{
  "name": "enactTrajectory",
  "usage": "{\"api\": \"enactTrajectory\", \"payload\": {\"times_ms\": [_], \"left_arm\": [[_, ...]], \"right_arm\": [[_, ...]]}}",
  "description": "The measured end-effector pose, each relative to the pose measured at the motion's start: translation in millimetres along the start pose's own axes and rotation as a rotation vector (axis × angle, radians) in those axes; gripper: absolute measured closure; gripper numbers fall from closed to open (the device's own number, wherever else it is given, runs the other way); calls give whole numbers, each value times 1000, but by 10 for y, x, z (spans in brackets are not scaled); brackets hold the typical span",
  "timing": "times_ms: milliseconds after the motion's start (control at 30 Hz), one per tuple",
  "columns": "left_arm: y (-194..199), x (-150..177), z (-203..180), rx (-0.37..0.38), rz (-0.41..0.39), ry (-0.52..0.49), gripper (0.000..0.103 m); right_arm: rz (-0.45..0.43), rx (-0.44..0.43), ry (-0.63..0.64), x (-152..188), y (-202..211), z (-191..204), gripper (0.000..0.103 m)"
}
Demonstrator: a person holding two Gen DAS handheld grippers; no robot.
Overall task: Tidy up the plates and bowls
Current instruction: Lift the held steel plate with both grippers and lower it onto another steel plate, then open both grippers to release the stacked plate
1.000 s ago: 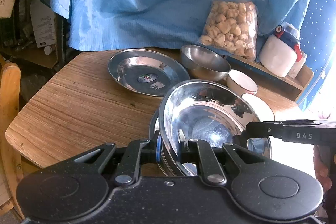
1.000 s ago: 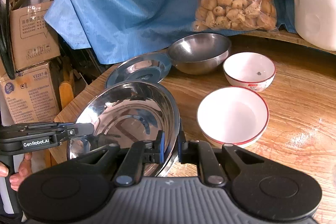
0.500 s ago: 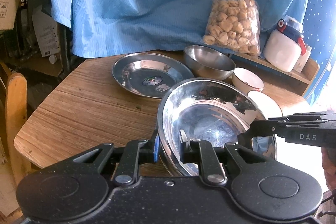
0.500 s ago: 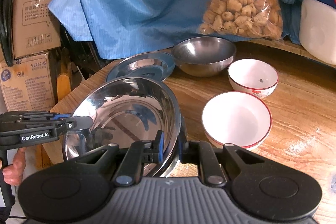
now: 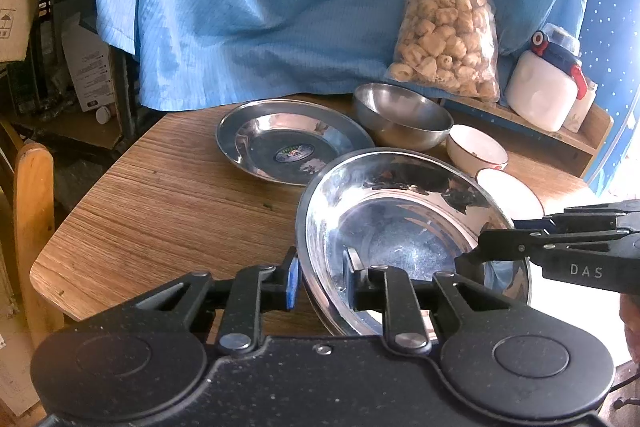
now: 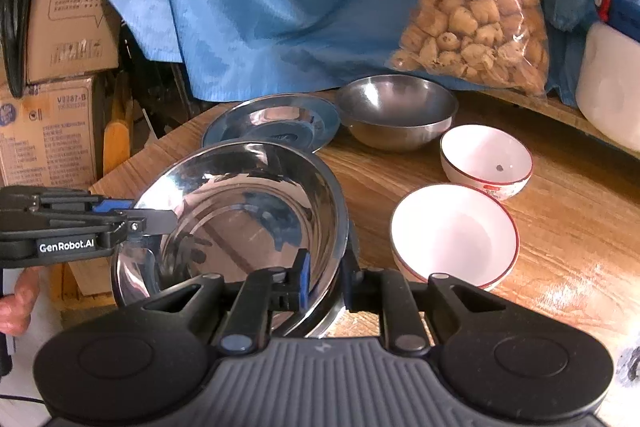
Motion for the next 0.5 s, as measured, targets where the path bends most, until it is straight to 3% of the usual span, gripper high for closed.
{"api": "enactTrajectory", "payload": {"times_ms": [433,500], "left_arm": [[-66,56,16,6,22,11,74],[-51,38,12,12,12,14,67]], "right_arm": [[6,23,21,-5,-6,-4,73],[6,31,21,-1,-4,-17,70]]}}
Point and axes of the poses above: each gripper's, at about its wrist camera, not at the fingertips, and y roughly against the way its jaws point, z to its left, x to its underside, the point moved 10 cm from there along -y, roughly the way its jaws point, and after that the axes turned 12 degrees about y, right-handed, at the moved point
